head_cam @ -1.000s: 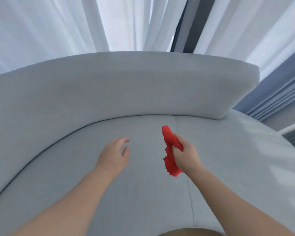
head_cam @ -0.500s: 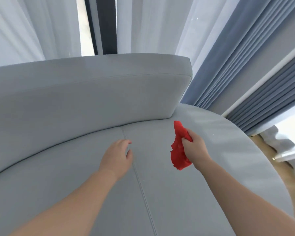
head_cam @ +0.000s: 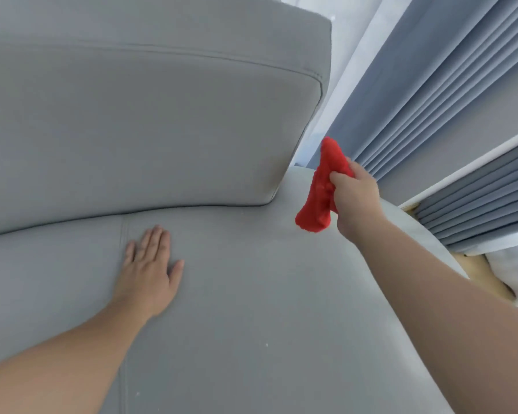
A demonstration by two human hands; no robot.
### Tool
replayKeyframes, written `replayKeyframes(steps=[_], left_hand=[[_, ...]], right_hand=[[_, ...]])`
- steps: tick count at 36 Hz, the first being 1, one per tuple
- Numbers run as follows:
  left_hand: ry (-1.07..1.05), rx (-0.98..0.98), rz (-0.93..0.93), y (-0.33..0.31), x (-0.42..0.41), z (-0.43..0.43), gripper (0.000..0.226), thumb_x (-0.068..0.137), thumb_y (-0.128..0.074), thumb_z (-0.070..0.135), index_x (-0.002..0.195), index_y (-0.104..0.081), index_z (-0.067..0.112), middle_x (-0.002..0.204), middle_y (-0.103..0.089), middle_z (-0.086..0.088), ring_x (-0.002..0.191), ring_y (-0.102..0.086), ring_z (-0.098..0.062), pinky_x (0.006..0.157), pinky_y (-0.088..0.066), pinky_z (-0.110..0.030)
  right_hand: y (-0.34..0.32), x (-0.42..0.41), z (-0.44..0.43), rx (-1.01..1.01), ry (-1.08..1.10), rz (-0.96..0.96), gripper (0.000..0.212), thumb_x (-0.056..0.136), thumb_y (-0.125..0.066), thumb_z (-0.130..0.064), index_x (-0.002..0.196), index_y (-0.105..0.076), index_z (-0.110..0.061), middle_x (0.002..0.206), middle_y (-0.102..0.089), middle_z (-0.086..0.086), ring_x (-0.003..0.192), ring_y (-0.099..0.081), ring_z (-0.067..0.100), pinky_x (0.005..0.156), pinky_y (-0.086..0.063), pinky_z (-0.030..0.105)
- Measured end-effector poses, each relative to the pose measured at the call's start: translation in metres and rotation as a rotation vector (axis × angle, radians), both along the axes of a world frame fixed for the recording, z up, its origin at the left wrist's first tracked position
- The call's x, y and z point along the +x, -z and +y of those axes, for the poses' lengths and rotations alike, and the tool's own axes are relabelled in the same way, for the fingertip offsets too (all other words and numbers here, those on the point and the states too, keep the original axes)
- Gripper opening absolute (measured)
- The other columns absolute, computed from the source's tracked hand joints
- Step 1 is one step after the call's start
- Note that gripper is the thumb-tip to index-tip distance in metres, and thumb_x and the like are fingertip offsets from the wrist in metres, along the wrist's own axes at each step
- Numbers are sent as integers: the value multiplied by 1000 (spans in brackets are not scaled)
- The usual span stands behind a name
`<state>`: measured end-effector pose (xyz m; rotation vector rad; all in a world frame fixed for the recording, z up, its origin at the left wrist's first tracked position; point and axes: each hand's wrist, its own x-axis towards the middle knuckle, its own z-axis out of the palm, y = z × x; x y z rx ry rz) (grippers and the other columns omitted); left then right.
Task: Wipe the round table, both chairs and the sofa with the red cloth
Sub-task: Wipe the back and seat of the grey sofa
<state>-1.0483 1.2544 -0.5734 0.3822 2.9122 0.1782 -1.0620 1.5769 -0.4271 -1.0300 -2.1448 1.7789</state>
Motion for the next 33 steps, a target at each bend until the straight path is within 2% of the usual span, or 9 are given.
replayKeyframes(steps=[3, 6, 10, 12, 16, 21, 25, 31, 33], left_hand=[[19, 23, 72, 15, 0, 1, 71, 85, -29, 44, 138, -41, -2, 145, -39, -18, 135, -35, -30, 112, -12, -41], [24, 29, 90, 20, 1, 1, 71, 85, -30, 42, 139, -39, -2, 146, -38, -18, 136, -32, -30, 113, -13, -42], [19, 41, 79, 24, 3, -3, 70, 83, -32, 41, 140, -39, -1, 148, -36, -17, 137, -29, -27, 113, -15, -44], [18, 52, 86, 26, 3, -4, 70, 83, -33, 40, 140, -38, 0, 148, -36, -16, 138, -28, -27, 114, -14, -44], [28, 47, 89, 30, 4, -3, 70, 84, -32, 40, 140, -39, 0, 148, -36, -16, 138, -26, -25, 115, -12, -43], [30, 81, 109, 31, 4, -2, 69, 83, -33, 40, 138, -42, -1, 148, -37, -15, 137, -28, -25, 114, -13, -43], [48, 107, 152, 35, 0, -1, 69, 83, -34, 40, 137, -43, 0, 147, -39, -14, 136, -30, -24, 113, -14, -43], [34, 98, 163, 39, -1, -6, 68, 83, -33, 42, 135, -48, 2, 144, -44, -13, 135, -32, -22, 111, -16, -42], [42, 95, 174, 38, 0, -7, 67, 83, -33, 42, 133, -51, 2, 141, -47, -13, 132, -39, -24, 109, -19, -43]], right_hand=[[3, -34, 1, 20, -20, 93, 48, 71, -37, -1, 88, -69, -32, 77, -61, 0, 72, -60, 18, 77, -56, 38], [4, -60, -13, -16, 32, 206, 44, 72, -34, 3, 89, -66, -23, 59, -48, -4, 54, -44, 17, 49, -39, 23], [9, -73, -31, -295, 52, 287, 67, 66, -27, 2, 109, -68, -29, 55, -20, -1, 54, -16, 23, 51, -21, 20], [16, -71, -37, -409, 48, 307, 66, 69, -26, 3, 108, -67, -31, 57, -14, 0, 57, -12, 23, 52, -20, 21], [45, -64, -45, -432, 105, 304, 59, 73, -30, 3, 109, -66, -26, 57, -19, 3, 59, -16, 24, 51, -22, 19], [87, -65, -60, -495, 222, 332, 72, 72, -29, 2, 121, -64, -37, 56, -29, -6, 55, -18, 19, 49, -18, 23], [111, -68, -68, -463, 309, 362, 76, 64, -30, -2, 129, -58, -30, 72, -39, -11, 54, -20, 19, 49, -18, 26], [102, -54, -78, -482, 216, 390, 84, 66, -24, 2, 112, -63, -58, 85, -57, -23, 65, -16, 22, 59, -13, 33], [101, -46, -83, -404, 167, 452, 86, 69, -25, 1, 123, -54, -59, 100, -57, -27, 60, -22, 18, 54, -20, 26]])
